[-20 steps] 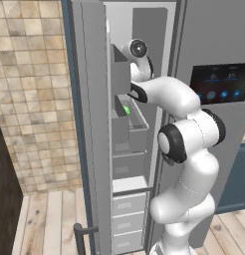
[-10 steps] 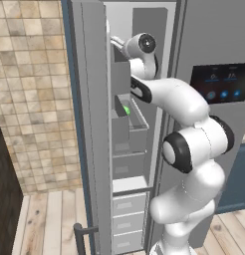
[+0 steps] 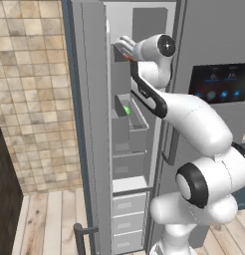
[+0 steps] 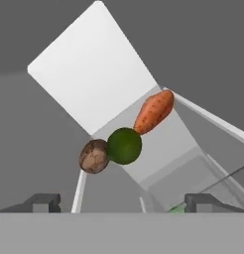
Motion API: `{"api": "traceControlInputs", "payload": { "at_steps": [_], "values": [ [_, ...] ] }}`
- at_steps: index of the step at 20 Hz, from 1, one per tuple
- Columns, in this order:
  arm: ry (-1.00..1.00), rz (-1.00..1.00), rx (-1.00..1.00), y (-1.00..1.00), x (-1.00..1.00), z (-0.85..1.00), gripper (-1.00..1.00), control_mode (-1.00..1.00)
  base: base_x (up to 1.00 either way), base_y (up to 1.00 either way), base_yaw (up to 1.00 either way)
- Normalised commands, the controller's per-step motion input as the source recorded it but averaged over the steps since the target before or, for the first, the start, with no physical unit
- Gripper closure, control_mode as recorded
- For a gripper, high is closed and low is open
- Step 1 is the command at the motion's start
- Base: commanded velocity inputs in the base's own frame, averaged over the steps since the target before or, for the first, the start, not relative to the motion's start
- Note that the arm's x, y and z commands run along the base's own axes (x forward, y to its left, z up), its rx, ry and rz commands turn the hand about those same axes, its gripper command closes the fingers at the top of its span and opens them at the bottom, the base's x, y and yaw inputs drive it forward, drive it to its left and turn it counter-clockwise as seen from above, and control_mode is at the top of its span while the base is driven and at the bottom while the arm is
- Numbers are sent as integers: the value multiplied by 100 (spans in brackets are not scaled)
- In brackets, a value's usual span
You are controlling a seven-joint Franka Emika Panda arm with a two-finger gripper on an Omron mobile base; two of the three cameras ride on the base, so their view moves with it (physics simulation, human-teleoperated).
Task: Take the corn and lime from the second highest rack and move them to the highest rack where the potato and sweet potato are located, to maximize freezer space. Close the freezer door after rearranging.
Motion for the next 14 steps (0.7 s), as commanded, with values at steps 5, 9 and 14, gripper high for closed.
{"api": "traceControlInputs", "payload": {
  "at_steps": [5, 9, 14],
  "values": [
    [0, 11, 5, -8, -100, 1, -100, -100, 0, 0, 0],
    [1, 15, 6, -7, -98, 3, -100, -100, 0, 0, 0],
    [10, 21, 8, 3, -57, 0, -100, -100, 0, 0, 0]
  ]
}}
